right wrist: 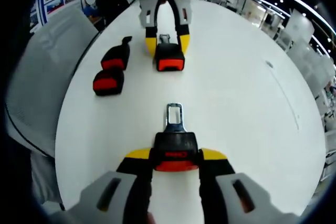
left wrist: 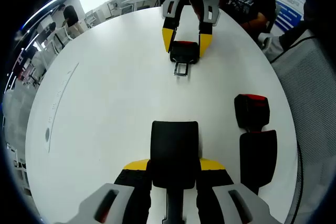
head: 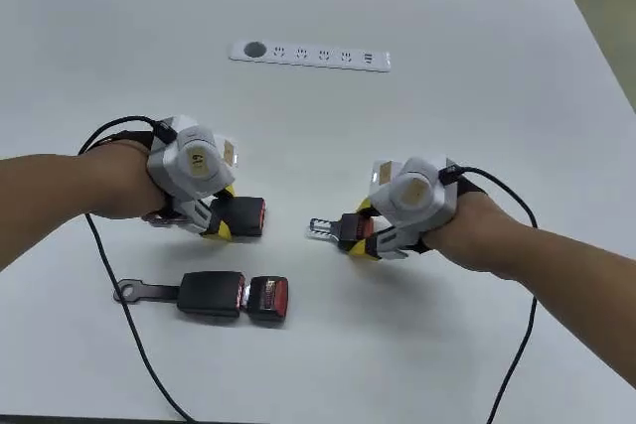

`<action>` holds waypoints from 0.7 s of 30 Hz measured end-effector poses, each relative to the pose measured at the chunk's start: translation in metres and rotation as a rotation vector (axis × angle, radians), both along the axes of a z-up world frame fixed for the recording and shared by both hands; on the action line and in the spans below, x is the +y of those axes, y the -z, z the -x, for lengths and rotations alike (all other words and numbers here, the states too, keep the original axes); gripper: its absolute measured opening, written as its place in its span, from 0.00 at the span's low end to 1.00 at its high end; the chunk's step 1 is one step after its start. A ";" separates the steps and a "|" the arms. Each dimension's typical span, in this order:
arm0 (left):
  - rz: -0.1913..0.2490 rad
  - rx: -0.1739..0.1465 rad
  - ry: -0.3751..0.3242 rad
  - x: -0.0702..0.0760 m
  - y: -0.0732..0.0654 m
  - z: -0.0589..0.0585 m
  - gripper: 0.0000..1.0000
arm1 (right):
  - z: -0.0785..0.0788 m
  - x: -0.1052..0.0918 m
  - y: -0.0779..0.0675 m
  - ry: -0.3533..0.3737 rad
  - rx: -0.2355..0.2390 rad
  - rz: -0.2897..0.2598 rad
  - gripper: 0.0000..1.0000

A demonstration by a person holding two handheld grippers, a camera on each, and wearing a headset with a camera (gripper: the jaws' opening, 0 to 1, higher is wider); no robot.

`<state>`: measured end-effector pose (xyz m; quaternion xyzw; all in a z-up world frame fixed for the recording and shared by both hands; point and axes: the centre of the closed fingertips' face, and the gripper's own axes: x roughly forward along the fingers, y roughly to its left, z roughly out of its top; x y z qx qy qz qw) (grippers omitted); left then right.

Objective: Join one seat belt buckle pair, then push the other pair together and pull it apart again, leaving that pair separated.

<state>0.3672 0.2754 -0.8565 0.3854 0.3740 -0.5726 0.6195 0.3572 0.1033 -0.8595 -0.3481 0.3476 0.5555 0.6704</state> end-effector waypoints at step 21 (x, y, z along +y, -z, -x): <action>-0.028 -0.041 0.035 -0.001 -0.003 0.004 0.33 | 0.006 -0.061 0.003 0.040 -0.004 0.115 0.36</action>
